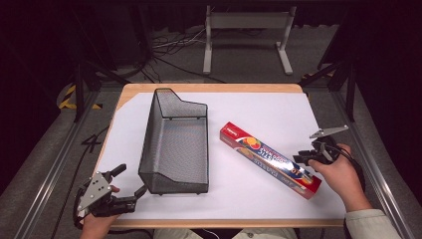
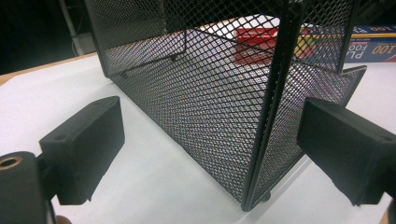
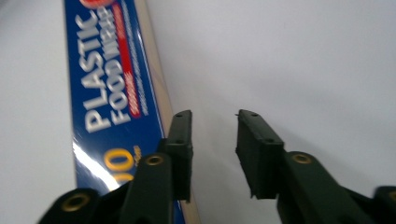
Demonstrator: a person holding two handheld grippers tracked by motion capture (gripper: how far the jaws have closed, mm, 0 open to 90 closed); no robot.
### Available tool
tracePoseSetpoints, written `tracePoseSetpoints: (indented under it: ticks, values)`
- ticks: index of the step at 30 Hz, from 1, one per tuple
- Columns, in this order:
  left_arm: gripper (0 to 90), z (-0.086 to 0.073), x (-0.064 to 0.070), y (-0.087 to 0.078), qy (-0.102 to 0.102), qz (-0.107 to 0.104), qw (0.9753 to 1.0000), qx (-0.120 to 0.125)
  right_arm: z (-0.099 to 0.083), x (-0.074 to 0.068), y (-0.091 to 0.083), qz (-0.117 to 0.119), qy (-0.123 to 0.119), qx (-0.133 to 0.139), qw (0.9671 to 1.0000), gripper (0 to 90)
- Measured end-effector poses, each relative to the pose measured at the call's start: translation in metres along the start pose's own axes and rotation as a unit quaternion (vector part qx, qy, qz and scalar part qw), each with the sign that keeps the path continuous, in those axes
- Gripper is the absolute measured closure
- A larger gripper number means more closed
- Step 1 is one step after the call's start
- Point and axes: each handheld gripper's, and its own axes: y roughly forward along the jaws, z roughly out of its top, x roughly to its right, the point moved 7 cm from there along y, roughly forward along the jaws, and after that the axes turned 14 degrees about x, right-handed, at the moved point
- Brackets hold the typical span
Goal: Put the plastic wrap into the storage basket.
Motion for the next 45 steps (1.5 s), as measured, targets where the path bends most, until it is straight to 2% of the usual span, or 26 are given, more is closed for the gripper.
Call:
tracePoseSetpoints:
  ticks: [2, 5, 6, 7, 8, 10, 13, 17, 24, 29, 34, 37, 40, 43, 45]
  values:
    - [8.4, 0.0, -0.001, 0.0, 0.001, 0.0, 1.0, 0.001, 0.012, -0.009, 0.0, 0.011, -0.002, 0.025, 0.9996, 55.1]
    - [8.4, 0.0, -0.001, -0.001, 0.0, 0.0, 1.0, 0.001, 0.022, -0.019, 0.002, 0.02, -0.006, 0.041, 0.9989, 51.7]
    - [8.4, 0.0, 0.0, -0.001, -0.001, -0.001, 1.0, 0.002, 0.028, -0.026, 0.004, 0.032, -0.009, 0.055, 0.9979, 47.8]
    - [8.4, 0.0, 0.0, -0.001, 0.0, -0.001, 1.0, 0.002, 0.032, -0.031, 0.007, 0.039, -0.027, 0.067, 0.9966, 43.6]
    - [8.4, 0.0, 0.0, -0.001, 0.0, -0.001, 1.0, 0.001, 0.036, -0.037, 0.01, 0.045, -0.046, 0.063, 0.9959, 43.8]
    - [8.4, 0.0, -0.001, -0.001, 0.0, 0.0, 1.0, 0.001, 0.039, -0.048, 0.018, 0.061, -0.057, 0.049, 0.9953, 40.9]
    - [8.4, 0.0, -0.001, -0.001, 0.001, 0.0, 1.0, 0.002, 0.043, -0.061, 0.03, 0.066, -0.065, 0.045, 0.9947, 34.4]
    - [8.4, 0.0, -0.001, -0.001, 0.001, 0.0, 1.0, 0.001, 0.045, -0.069, 0.043, 0.065, -0.068, 0.04, 0.9947, 29.5]
    - [8.4, 0.0, -0.001, -0.002, 0.001, 0.0, 1.0, 0.002, 0.041, -0.074, 0.066, 0.059, -0.086, 0.006, 0.9945, 23.9]
    - [8.3, 0.0, -0.001, -0.002, 0.001, 0.001, 1.0, 0.003, 0.036, -0.073, 0.077, 0.051, -0.102, -0.02, 0.9932, 23.8]
    - [8.4, 0.0, -0.001, -0.002, 0.001, 0.0, 1.0, 0.002, 0.028, -0.072, 0.087, 0.048, -0.085, -0.054, 0.9938, 22.0]
    - [8.4, 0.0, -0.001, -0.002, 0.0, 0.0, 1.0, 0.002, 0.023, -0.072, 0.09, 0.044, -0.106, -0.079, 0.9902, 23.3]
    - [8.4, 0.0, -0.001, -0.002, 0.001, 0.0, 1.0, 0.002, 0.02, -0.071, 0.092, 0.043, -0.116, -0.095, 0.9878, 25.3]
    - [8.4, 0.0, -0.001, -0.002, -0.001, 0.001, 1.0, 0.003, 0.017, -0.068, 0.093, 0.039, -0.137, -0.114, 0.9833, 32.7]
    - [8.4, 0.0, -0.001, -0.002, 0.0, 0.001, 1.0, 0.001, 0.017, -0.066, 0.093, 0.037, -0.144, -0.114, 0.9824, 36.3]
